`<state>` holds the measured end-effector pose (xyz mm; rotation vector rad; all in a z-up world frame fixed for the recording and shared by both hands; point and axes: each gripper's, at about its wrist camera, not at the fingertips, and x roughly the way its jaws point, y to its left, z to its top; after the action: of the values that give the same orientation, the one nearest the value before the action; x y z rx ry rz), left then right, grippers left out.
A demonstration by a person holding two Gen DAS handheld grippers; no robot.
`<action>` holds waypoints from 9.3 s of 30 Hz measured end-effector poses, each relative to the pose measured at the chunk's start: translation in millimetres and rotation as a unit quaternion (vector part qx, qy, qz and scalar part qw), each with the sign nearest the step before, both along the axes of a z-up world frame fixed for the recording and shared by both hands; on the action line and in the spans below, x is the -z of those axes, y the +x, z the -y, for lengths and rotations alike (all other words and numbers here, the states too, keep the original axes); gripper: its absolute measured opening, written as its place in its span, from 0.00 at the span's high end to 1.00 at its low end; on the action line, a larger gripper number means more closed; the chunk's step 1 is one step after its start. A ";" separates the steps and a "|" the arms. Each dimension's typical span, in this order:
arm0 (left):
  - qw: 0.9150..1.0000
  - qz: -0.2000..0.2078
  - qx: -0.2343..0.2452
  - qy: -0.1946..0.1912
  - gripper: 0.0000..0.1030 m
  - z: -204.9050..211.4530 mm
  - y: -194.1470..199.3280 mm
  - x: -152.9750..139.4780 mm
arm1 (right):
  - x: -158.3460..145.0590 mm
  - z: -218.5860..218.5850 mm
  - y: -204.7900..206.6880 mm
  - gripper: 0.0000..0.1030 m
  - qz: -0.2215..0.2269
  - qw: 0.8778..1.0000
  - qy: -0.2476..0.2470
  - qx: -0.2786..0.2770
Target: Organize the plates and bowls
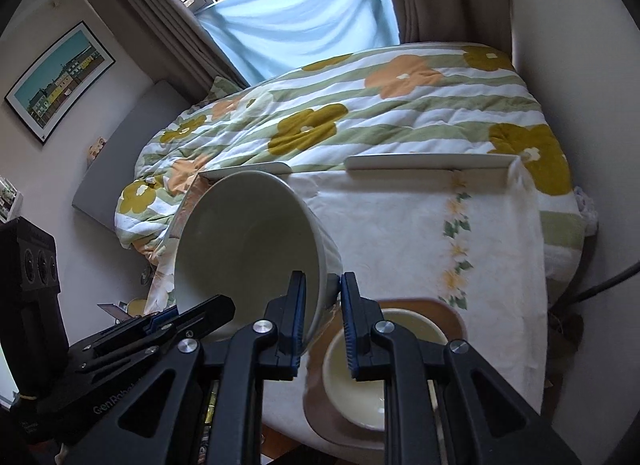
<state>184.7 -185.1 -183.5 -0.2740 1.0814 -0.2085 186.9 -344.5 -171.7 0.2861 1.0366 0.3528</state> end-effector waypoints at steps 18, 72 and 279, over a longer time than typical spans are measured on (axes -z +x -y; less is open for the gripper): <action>0.989 -0.073 0.086 0.100 0.82 55.9 -6.2 67.3 | 75.1 40.1 -41.6 0.84 -0.082 0.995 0.005 0.063; 0.982 0.122 0.031 0.142 0.00 32.2 -27.9 -34.5 | 14.1 61.6 -54.4 0.70 0.018 0.999 -0.045 0.002; 0.925 0.343 -0.018 0.162 0.00 -194.4 -211.4 -188.1 | -159.7 -155.7 -226.5 0.06 0.261 0.940 -0.159 0.152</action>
<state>-26.7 9.3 4.6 0.0827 0.3998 -0.0756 -39.7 -188.7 -12.0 0.0491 0.4989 -0.0281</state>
